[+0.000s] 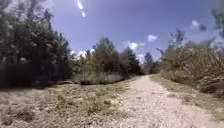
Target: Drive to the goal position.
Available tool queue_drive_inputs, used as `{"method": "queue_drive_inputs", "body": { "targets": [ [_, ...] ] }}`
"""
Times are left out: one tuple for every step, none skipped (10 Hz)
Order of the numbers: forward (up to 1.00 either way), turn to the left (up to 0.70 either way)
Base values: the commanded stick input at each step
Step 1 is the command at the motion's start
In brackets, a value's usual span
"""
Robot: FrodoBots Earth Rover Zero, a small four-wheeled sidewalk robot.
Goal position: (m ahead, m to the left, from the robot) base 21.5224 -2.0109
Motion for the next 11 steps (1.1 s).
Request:
{"method": "queue_drive_inputs", "body": {
  "targets": [
    [0.5,-0.5],
    [0.5,-0.5],
    [0.5,-0.5],
    [0.5,-0.5],
    [0.5,-0.5],
    [0.5,0.0],
    [0.5,0.0],
    [0.5,0.0],
    [0.5,0.0],
    [0.5,0.0],
    [0.5,0.0]
  ]
}}
